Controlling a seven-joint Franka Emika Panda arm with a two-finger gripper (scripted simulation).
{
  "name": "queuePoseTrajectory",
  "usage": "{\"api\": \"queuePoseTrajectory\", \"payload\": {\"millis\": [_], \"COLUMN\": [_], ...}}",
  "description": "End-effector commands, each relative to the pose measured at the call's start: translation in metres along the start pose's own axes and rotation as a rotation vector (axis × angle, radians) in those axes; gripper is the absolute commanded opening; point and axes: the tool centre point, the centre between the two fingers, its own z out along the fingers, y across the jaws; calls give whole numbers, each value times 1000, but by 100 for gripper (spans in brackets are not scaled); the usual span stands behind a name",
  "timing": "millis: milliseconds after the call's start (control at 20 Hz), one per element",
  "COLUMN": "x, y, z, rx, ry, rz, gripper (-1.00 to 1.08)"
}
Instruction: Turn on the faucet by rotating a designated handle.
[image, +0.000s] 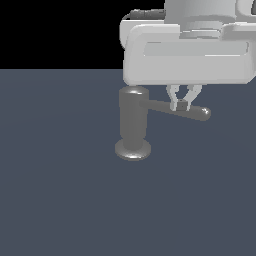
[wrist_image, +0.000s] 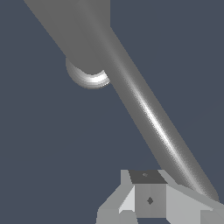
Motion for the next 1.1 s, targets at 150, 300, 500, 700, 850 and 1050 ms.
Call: {"api": "queuePoseTrajectory", "payload": {"millis": [150,300,500,700,850,1050], "x": [-6,-4,16,26,33,43], "y": [29,42,34,43,49,58], "z": [14,14,-2,0,1,3], "rx": [8,8,-5,-4,-3,-2], "ry": [-34,-34,8,5,2,-1], "rz": [17,17,-13,-11,-9,-7], "gripper": [-100,-100,-100,-100,-100,-100]}}
